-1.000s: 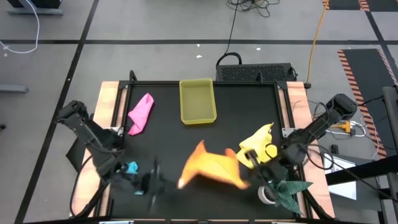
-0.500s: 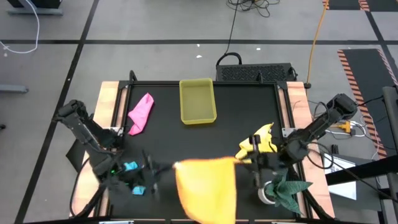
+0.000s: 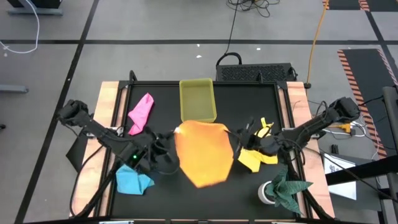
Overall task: Fold microfiber towels
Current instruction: Fold the orange towel
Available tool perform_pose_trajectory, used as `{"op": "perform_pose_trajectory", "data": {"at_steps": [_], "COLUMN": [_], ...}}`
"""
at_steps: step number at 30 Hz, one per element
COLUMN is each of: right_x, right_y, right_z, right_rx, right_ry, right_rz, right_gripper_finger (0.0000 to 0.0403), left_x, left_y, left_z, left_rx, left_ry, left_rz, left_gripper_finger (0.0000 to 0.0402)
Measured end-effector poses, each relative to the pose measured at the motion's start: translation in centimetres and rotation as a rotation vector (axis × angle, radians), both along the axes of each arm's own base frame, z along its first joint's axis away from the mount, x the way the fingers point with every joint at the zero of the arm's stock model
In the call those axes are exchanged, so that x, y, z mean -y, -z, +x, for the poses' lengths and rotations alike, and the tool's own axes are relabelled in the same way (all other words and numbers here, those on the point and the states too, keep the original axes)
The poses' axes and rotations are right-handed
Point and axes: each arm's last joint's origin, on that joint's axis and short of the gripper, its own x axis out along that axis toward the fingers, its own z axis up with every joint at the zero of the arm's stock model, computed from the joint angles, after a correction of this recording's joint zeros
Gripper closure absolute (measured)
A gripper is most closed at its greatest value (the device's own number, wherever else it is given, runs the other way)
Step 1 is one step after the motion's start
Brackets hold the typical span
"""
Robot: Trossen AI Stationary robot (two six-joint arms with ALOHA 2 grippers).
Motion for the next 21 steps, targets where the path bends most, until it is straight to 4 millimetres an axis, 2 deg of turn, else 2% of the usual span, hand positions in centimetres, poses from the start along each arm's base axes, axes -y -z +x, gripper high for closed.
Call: {"op": "perform_pose_trajectory", "data": {"at_steps": [2, 4, 8, 11, 13, 15, 17, 21], "right_x": [-0.5, -1.6, -4.5, -6.3, -6.8, -6.8, -6.7, -5.6], "right_y": [-0.3, -0.7, -2.0, -3.8, -5.0, -5.7, -5.8, -5.3], "right_z": [-0.1, -0.3, -1.2, -2.4, -3.0, -3.3, -3.3, -2.5], "right_rx": [0.027, 0.060, 0.186, 0.367, 0.502, 0.586, 0.606, 0.563], "right_ry": [-0.031, -0.149, -0.530, -0.872, -1.025, -1.049, -0.997, -0.771], "right_rz": [0.008, 0.017, 0.113, 0.257, 0.360, 0.411, 0.425, 0.354], "right_gripper_finger": [0.0403, 0.0403, 0.0403, 0.0403, 0.0403, 0.0403, 0.0403, 0.0403], "left_x": [0.4, 1.4, 4.2, 6.5, 7.8, 8.7, 9.1, 8.5], "left_y": [-0.6, -1.8, -4.3, -6.6, -8.1, -9.4, -10.5, -10.4], "left_z": [0.0, -0.1, -0.4, -0.8, -1.3, -1.9, -2.5, -2.6], "left_rx": [0.007, 0.006, 0.003, 0.087, 0.139, 0.183, 0.204, 0.186], "left_ry": [0.025, 0.093, 0.317, 0.473, 0.556, 0.601, 0.605, 0.519], "left_rz": [-0.016, -0.055, -0.215, -0.339, -0.401, -0.420, -0.392, -0.299], "left_gripper_finger": [0.0397, 0.0397, 0.0398, 0.0395, 0.0397, 0.0399, 0.0397, 0.0399]}}
